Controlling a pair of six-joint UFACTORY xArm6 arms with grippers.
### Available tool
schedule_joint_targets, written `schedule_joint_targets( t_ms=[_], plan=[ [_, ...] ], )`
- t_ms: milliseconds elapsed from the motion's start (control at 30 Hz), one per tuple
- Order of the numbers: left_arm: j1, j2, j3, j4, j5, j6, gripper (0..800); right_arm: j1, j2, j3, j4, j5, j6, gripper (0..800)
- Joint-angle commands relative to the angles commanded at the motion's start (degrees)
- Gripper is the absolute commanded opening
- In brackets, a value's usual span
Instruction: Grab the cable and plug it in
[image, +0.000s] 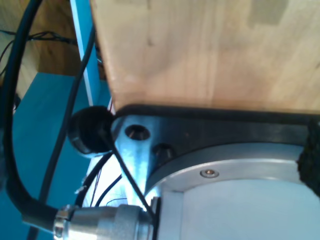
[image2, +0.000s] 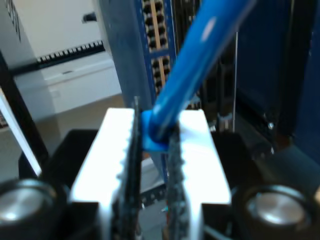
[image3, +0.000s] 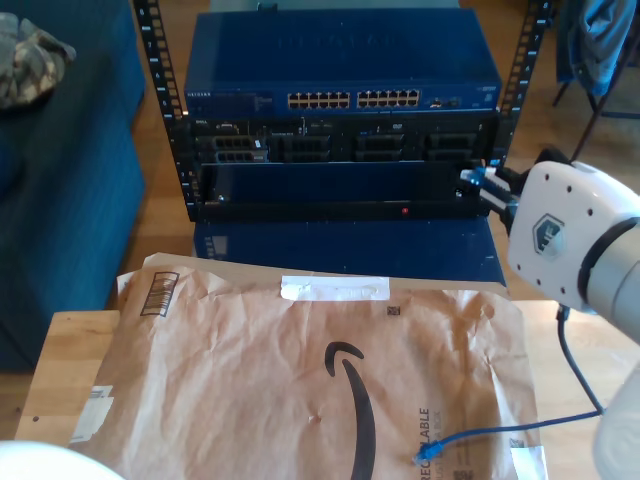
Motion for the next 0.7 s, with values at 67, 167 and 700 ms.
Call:
schedule_joint_targets(
  t_ms=[67, 167, 700],
  plan=[
    [0.00, 0.00, 0.00, 0.00, 0.00, 0.09, 800, 0.00, 3.69, -0.62, -0.62, -1.58, 0.09, 2],
    [0.00, 0.00, 0.00, 0.00, 0.00, 0.09, 800, 0.00, 8.79, -2.90, -0.70, -7.38, -0.09, 2],
    [0.00, 0.00, 0.00, 0.00, 0.00, 0.09, 800, -0.35, 15.03, -7.91, -0.97, -8.88, -0.18, 1]
  ],
)
